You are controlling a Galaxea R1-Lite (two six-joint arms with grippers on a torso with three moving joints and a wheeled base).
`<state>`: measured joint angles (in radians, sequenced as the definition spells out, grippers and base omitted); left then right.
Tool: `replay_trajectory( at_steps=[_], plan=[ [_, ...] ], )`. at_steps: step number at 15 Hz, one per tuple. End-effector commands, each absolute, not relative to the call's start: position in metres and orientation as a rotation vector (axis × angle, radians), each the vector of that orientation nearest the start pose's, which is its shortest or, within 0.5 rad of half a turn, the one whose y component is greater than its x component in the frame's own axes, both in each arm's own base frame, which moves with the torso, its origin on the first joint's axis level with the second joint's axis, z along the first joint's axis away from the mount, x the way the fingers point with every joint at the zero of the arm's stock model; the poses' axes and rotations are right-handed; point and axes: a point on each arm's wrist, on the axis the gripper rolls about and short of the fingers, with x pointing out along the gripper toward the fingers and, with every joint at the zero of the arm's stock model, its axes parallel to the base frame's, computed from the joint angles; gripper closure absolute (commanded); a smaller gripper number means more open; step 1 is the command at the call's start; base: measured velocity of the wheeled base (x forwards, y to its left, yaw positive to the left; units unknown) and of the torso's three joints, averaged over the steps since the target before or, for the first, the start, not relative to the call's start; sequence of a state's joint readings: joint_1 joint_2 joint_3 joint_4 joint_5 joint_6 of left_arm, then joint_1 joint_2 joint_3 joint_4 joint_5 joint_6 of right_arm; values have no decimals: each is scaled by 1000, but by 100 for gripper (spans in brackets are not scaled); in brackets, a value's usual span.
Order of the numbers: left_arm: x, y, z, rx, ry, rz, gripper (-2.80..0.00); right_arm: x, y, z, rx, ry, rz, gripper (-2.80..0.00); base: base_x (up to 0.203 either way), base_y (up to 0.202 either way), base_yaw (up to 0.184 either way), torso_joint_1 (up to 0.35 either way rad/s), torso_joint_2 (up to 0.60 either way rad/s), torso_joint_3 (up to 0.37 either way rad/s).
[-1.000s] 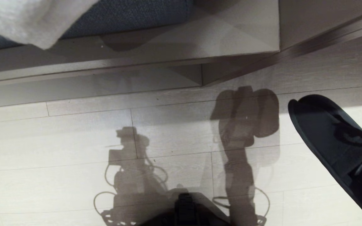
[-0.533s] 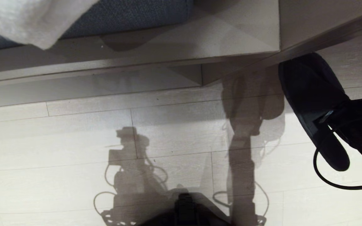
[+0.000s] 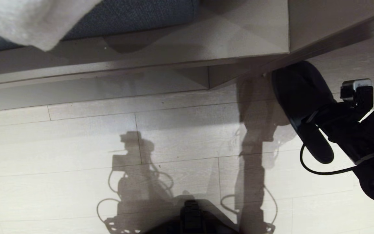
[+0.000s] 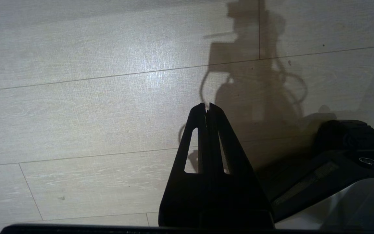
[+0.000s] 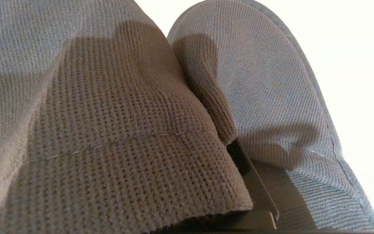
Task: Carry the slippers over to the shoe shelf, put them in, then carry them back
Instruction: Place the slippers on the floor
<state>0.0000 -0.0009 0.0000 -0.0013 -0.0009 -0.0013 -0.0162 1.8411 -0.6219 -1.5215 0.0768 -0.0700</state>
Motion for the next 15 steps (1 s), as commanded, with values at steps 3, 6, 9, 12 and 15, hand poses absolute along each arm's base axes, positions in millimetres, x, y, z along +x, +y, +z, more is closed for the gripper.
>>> replay_trajectory(
  at_steps=[3,6,9,12,15],
  plan=[
    [-23,0,76,-2,-2,-2,0,343,-4,160,-79,-272,15,0,0,0,0,0,0,0],
    [-23,0,76,0,-3,-2,0,361,-16,153,-98,-275,-36,0,0,0,0,0,0,0],
    [-23,0,76,2,-3,-2,0,368,-30,152,-157,-284,-78,0,0,0,0,0,0,0],
    [-23,0,76,3,-3,-2,0,373,-33,146,-164,-274,-63,0,0,0,0,0,0,0],
    [-23,0,76,3,-3,-2,0,374,-33,144,-159,-269,-62,0,0,0,0,0,0,0]
  ],
)
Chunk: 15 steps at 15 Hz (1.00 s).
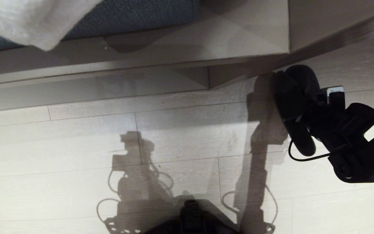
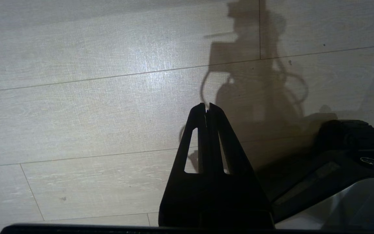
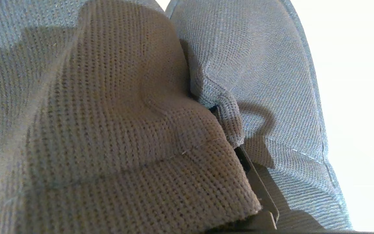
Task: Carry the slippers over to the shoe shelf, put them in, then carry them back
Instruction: Place the slippers on the floor
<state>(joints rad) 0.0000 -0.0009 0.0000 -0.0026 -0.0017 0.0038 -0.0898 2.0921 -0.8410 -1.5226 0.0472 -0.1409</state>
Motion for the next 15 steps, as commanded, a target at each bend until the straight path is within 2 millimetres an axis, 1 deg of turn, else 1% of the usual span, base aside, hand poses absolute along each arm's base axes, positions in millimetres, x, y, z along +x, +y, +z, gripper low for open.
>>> replay_trajectory(
  at_steps=[1,3,8,9,11,15],
  plan=[
    [-23,0,76,3,-3,-2,0,375,-33,141,-159,-261,-60,-280,0,0,0,0,0,0],
    [-23,0,76,3,-3,-2,0,375,-32,136,-159,-245,-59,-280,0,0,0,0,0,0],
    [-23,0,76,3,-3,-2,0,376,-32,110,-159,-158,-60,-280,0,0,0,0,0,0],
    [-23,0,76,3,-3,-2,0,374,-32,108,-158,-147,-60,-280,0,0,0,0,0,0],
    [-23,0,76,3,-3,-2,0,371,-32,108,-157,-142,-59,-280,0,0,0,0,0,0],
    [-23,0,76,3,-3,-2,0,357,-30,125,-159,-169,-58,-280,0,0,0,0,0,0]
  ],
)
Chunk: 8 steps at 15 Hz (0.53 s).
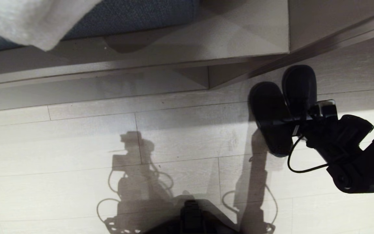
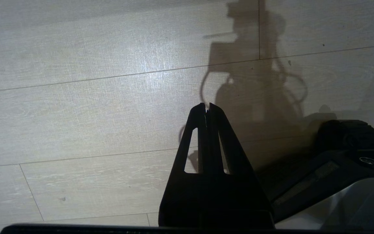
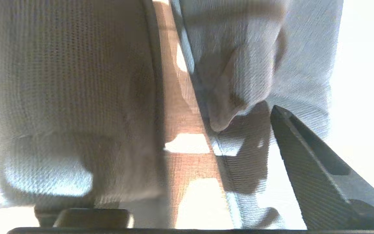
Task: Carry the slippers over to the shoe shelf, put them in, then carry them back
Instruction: Place the slippers on the floor
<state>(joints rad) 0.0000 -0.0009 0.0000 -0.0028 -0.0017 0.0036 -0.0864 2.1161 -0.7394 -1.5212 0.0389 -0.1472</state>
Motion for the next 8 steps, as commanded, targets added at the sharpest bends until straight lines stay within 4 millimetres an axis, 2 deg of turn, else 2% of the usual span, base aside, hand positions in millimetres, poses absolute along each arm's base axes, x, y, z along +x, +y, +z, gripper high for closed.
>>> replay_trajectory(
  at_steps=[1,5,8],
  plan=[
    [-23,0,76,3,-3,-2,0,351,-29,125,-160,-159,-56,-280,0,0,0,0,0,0],
    [-23,0,76,5,-3,-2,0,323,-26,123,-179,-102,-51,-280,0,0,0,0,0,0],
    [-23,0,76,5,-3,-2,0,303,-24,129,-181,-96,-44,-280,0,0,0,0,0,0]
  ],
)
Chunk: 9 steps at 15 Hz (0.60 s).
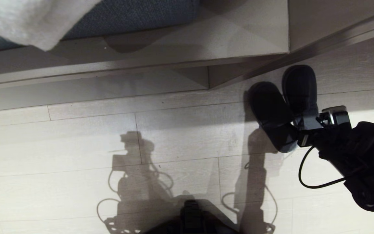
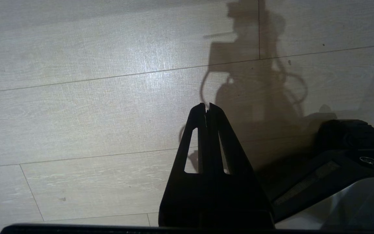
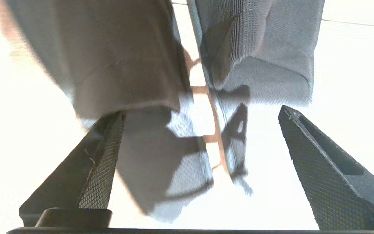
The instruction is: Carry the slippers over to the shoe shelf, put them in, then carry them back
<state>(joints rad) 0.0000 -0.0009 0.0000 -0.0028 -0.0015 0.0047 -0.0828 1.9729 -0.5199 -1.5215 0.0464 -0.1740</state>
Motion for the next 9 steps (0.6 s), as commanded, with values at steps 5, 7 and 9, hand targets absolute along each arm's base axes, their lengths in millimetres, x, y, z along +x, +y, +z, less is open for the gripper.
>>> replay_trajectory(
  at_steps=[5,7,9],
  plan=[
    [-23,0,76,6,-3,-2,0,274,-17,150,-175,-147,-14,0,0,0,0,0,0,0],
    [-23,0,76,5,-3,-2,0,256,-13,162,-180,-184,10,0,0,0,0,0,0,0],
    [-23,0,76,5,-3,-2,0,237,-10,161,-180,-172,22,0,0,0,0,0,0,0]
  ],
)
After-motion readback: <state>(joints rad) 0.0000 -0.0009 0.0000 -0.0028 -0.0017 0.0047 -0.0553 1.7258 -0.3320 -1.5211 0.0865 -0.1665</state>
